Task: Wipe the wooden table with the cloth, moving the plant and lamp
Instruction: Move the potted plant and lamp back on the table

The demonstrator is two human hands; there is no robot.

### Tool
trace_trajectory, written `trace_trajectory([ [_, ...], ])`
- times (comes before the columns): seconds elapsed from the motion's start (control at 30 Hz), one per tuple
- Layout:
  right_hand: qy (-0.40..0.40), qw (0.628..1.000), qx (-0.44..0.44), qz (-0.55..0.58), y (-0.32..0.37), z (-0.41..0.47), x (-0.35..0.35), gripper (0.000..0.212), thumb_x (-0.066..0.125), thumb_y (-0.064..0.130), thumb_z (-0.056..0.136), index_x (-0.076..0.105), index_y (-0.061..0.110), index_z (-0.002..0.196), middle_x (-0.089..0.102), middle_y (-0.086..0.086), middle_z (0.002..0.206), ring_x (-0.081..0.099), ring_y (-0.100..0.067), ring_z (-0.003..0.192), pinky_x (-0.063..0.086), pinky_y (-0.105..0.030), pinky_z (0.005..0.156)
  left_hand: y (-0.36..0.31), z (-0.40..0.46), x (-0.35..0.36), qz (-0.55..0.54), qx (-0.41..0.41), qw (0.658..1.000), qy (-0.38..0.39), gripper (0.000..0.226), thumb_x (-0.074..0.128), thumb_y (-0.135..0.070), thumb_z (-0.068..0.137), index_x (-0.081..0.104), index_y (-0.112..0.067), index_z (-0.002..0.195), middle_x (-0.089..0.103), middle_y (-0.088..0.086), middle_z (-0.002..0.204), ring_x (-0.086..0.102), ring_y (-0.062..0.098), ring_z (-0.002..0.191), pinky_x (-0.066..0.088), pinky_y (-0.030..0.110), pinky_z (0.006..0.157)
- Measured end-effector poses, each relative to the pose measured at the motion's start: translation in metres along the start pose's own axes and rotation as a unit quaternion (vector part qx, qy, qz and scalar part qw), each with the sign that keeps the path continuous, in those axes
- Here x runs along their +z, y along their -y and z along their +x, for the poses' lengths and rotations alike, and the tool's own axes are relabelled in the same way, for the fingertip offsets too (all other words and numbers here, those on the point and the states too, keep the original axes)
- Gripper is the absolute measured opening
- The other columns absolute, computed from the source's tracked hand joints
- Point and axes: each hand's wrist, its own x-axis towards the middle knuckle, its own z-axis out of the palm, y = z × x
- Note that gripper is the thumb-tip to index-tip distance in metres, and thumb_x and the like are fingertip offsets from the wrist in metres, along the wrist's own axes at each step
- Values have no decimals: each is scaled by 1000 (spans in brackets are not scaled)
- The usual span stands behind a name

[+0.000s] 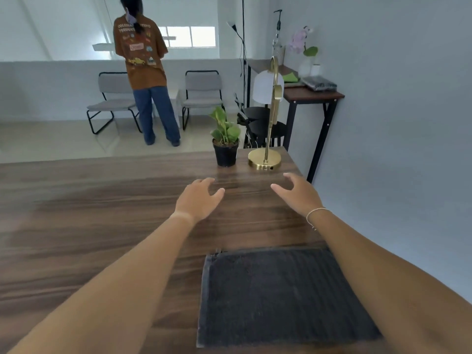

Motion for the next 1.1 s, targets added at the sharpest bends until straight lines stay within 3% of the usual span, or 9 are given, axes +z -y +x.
trace_trajectory([
  [0.4, -25, 997, 70, 1, 1, 94, 52, 86, 64, 54, 78, 26, 20, 147, 29, -1, 154, 31, -21, 139, 32, -41, 108, 37, 127, 27, -66, 3, 997, 41, 73, 54, -49, 86, 29, -16, 146, 39, 9, 149, 37, 26, 136, 32, 38, 109],
  [0.6, -42, 997, 60, -8, -15, 147, 68, 100, 69, 58, 71, 19, 20, 148, 30, -5, 152, 30, -24, 139, 31, -42, 109, 39, 170, 48, -136, -21, 990, 13, 87, 63, -50, 80, 22, -16, 149, 33, 6, 153, 32, 24, 140, 29, 39, 113],
  [0.7, -47, 997, 57, -21, -20, 170, 73, 107, 71, 62, 66, 16, 21, 148, 27, -6, 154, 27, -26, 141, 27, -43, 113, 38, 188, 55, -176, -16, 984, -3, 89, 68, -53, 73, 28, -21, 146, 41, 1, 148, 38, 20, 136, 34, 35, 109],
  [0.83, -41, 998, 29, -33, -23, 193, 75, 113, 73, 66, 58, 15, 24, 147, 29, -7, 152, 29, -28, 139, 29, -47, 113, 29, 208, 60, -270, -23, 962, -24, 76, 78, -41, 69, 40, -25, 134, 53, -5, 136, 48, 13, 124, 36, 22, 95],
  [0.93, -27, 999, 6, -41, -27, 203, 76, 114, 73, 69, 55, 19, 25, 145, 33, -8, 148, 33, -29, 135, 33, -48, 110, 25, 218, 64, -316, -42, 947, -38, 78, 82, -38, 65, 43, -22, 129, 55, -7, 128, 49, 9, 113, 38, 20, 93],
  [1.1, -11, 996, -9, -83, -32, 206, 78, 116, 73, 66, 59, 10, 29, 149, 28, -10, 149, 29, -31, 137, 30, -44, 110, 24, 226, 73, -336, -51, 939, -59, 74, 84, -36, 62, 47, -21, 124, 57, -8, 120, 51, 8, 109, 40, 20, 93],
])
